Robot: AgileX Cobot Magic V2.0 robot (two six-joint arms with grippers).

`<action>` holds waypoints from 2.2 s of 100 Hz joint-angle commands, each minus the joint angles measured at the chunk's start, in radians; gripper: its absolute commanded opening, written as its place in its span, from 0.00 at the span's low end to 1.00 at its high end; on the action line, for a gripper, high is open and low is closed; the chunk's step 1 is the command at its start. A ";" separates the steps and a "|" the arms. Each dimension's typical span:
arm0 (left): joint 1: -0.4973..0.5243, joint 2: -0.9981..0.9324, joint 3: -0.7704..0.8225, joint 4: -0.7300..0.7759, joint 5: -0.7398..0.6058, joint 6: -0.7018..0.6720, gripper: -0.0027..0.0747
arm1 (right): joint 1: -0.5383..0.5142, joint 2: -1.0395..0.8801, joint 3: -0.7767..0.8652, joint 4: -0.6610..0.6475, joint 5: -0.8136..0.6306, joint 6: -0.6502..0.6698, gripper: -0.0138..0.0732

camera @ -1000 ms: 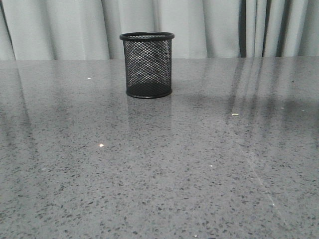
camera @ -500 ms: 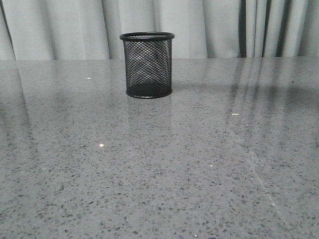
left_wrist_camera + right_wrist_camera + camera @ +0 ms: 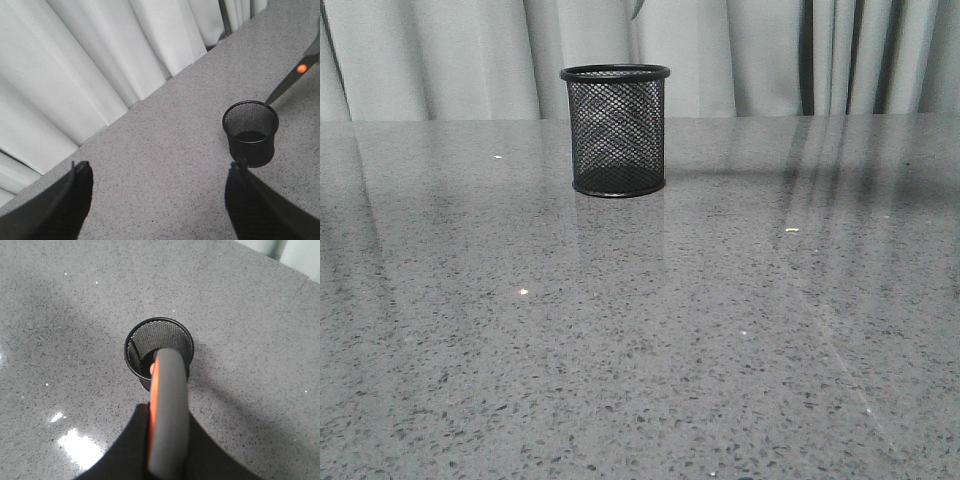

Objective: Put scissors into bucket

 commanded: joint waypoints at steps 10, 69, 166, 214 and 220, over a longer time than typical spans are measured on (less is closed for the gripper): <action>0.002 -0.018 -0.030 -0.033 -0.060 -0.012 0.70 | 0.039 0.035 -0.088 -0.078 -0.051 0.035 0.11; 0.002 -0.016 -0.030 -0.033 -0.060 -0.012 0.70 | 0.057 0.161 -0.127 -0.074 -0.065 0.039 0.11; 0.002 -0.016 -0.028 -0.033 -0.060 -0.012 0.70 | 0.076 0.227 -0.127 -0.074 -0.057 0.039 0.29; 0.002 -0.016 -0.028 -0.033 -0.060 -0.012 0.70 | 0.068 0.221 -0.280 -0.099 0.035 0.039 0.54; 0.002 -0.016 -0.028 -0.033 -0.060 -0.012 0.70 | 0.065 0.218 -0.323 -0.099 0.065 0.051 0.54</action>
